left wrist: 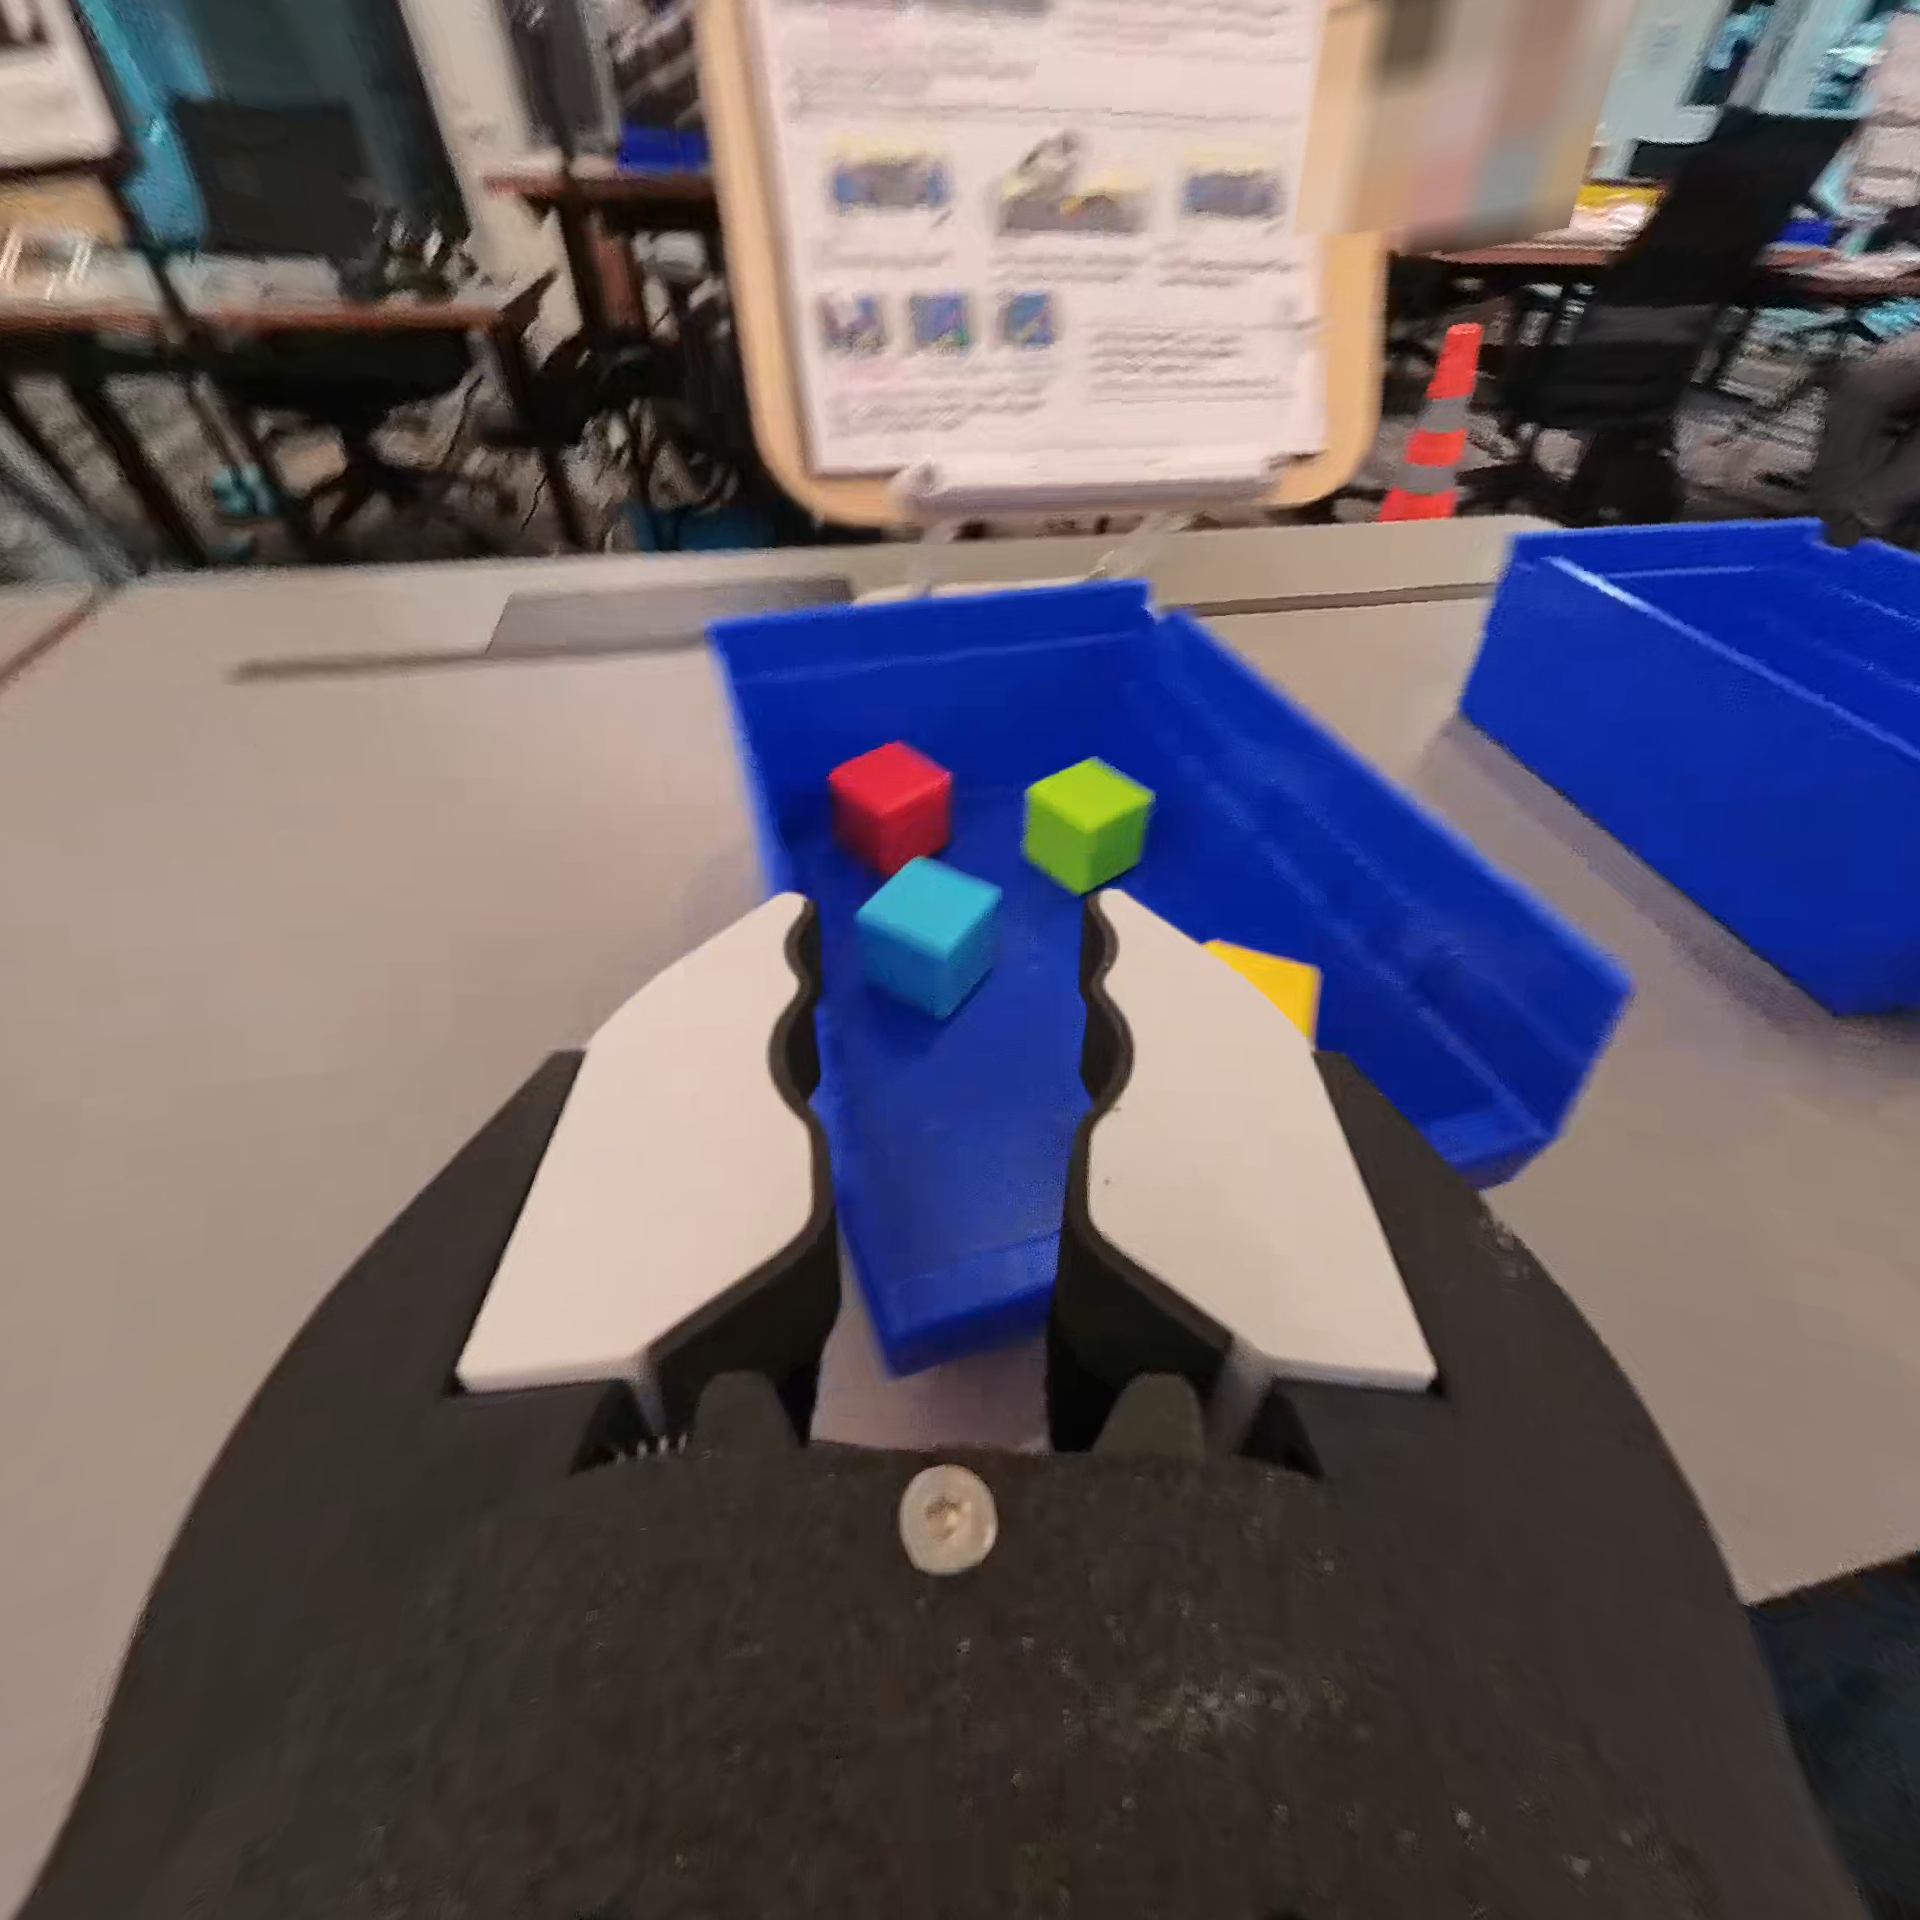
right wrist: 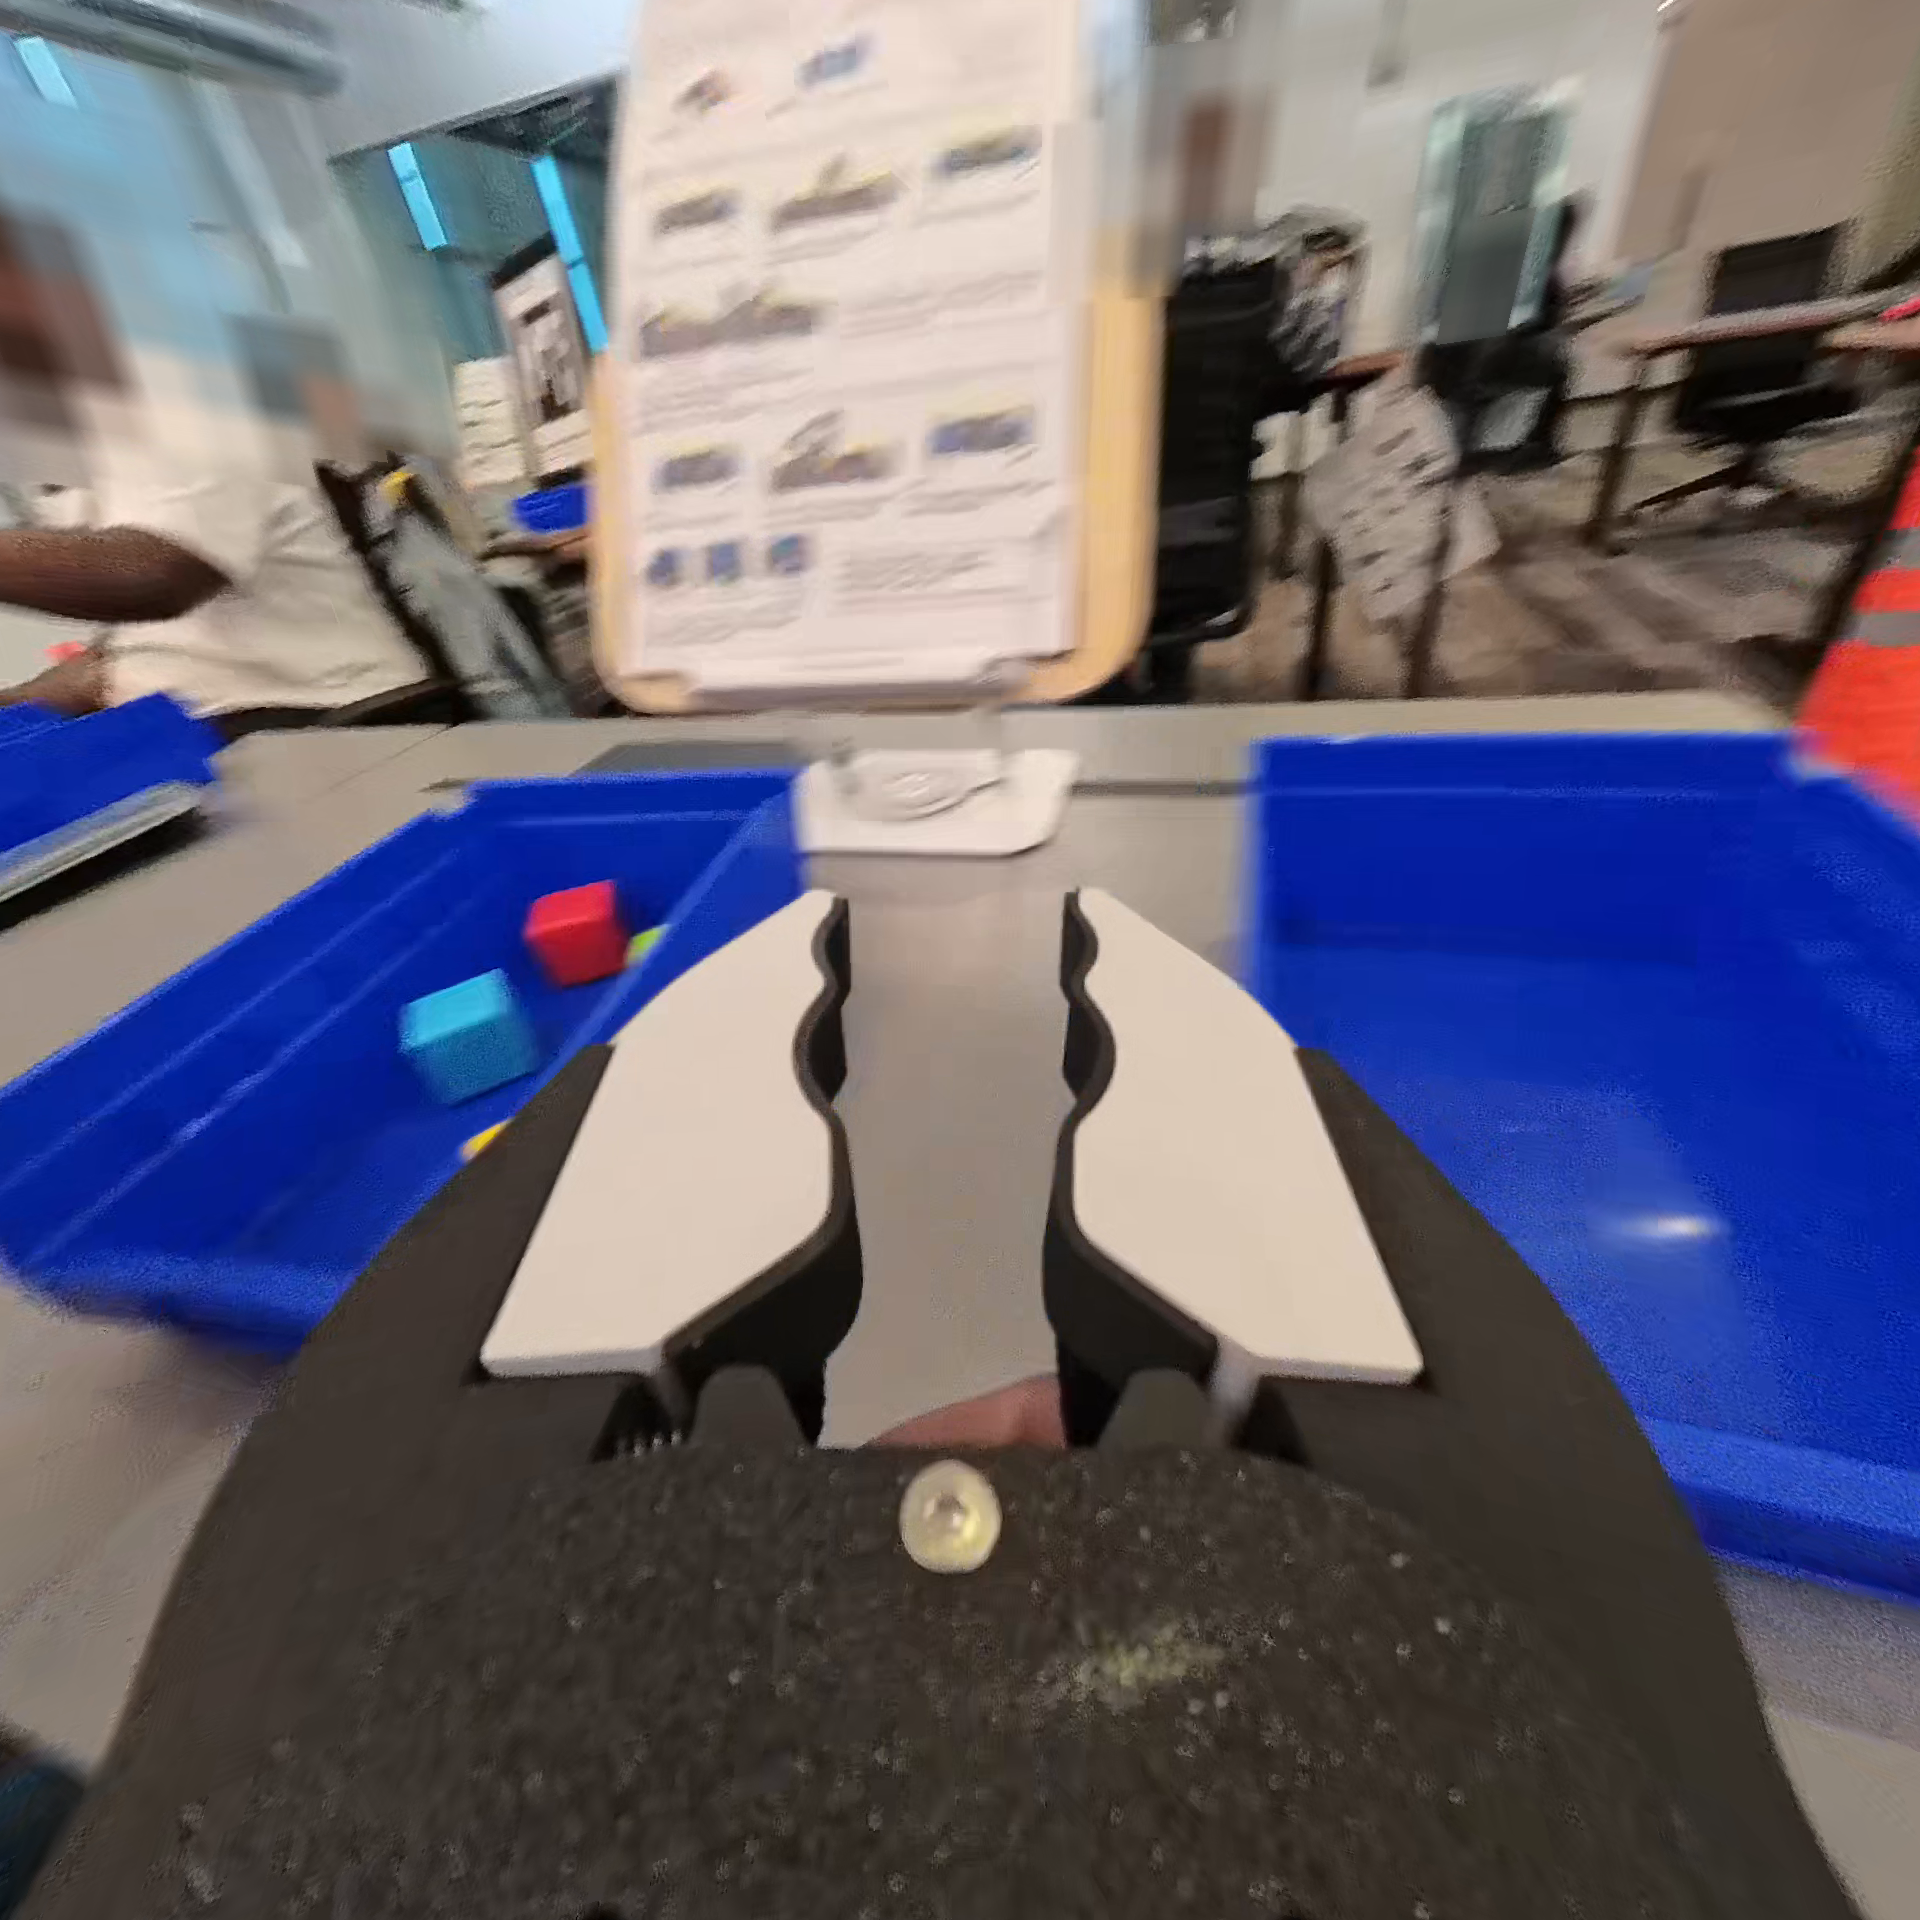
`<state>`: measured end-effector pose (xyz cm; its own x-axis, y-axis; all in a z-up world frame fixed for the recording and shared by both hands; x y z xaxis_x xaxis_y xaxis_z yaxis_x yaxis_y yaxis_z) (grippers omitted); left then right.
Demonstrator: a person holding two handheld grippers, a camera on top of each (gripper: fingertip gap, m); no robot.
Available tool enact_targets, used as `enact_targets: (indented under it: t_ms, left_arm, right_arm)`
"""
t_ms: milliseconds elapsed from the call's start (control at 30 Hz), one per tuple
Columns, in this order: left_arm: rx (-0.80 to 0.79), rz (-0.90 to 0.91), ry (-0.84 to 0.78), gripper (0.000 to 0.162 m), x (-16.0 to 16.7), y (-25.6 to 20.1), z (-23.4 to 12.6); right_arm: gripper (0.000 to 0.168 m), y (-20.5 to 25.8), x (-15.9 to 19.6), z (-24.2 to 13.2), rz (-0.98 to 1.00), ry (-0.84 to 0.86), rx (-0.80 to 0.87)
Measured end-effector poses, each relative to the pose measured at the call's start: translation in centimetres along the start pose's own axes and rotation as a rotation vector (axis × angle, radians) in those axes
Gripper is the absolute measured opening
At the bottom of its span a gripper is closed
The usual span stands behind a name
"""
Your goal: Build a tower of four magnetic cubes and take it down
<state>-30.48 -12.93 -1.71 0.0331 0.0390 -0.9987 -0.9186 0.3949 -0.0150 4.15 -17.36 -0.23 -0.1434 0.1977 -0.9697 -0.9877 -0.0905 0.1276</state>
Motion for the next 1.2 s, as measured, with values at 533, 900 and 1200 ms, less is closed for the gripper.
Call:
enact_targets:
  t_ms: [533,900,1200]
  left_arm:
    - [-0.004,-0.176,0.192,0.021,8.0,2.9,1.6]
    - [-0.158,-0.080,0.164,0.003,6.1,8.7,1.3]
    - [-0.275,-0.072,0.119,0.003,4.3,20.8,1.1]
  right_arm:
    - [0.015,13.2,11.8,3.3,-0.045,0.232,-0.002]
    - [0.005,19.7,11.6,5.6,0.032,0.106,0.127]
    - [0.004,30.8,14.1,11.2,0.000,0.132,0.090]
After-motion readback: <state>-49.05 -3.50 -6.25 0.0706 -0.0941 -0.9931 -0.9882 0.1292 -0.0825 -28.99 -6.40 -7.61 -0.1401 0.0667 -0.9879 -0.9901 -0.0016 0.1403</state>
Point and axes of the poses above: each gripper's, where its closed fingertips meet, z out along the fingers, x out of its underside, y = z × x across the jaws, the point moved 7 cm from there along -z, back along the fingers, and after that the axes turned 15 degrees about -y, right-handed, at the moved point
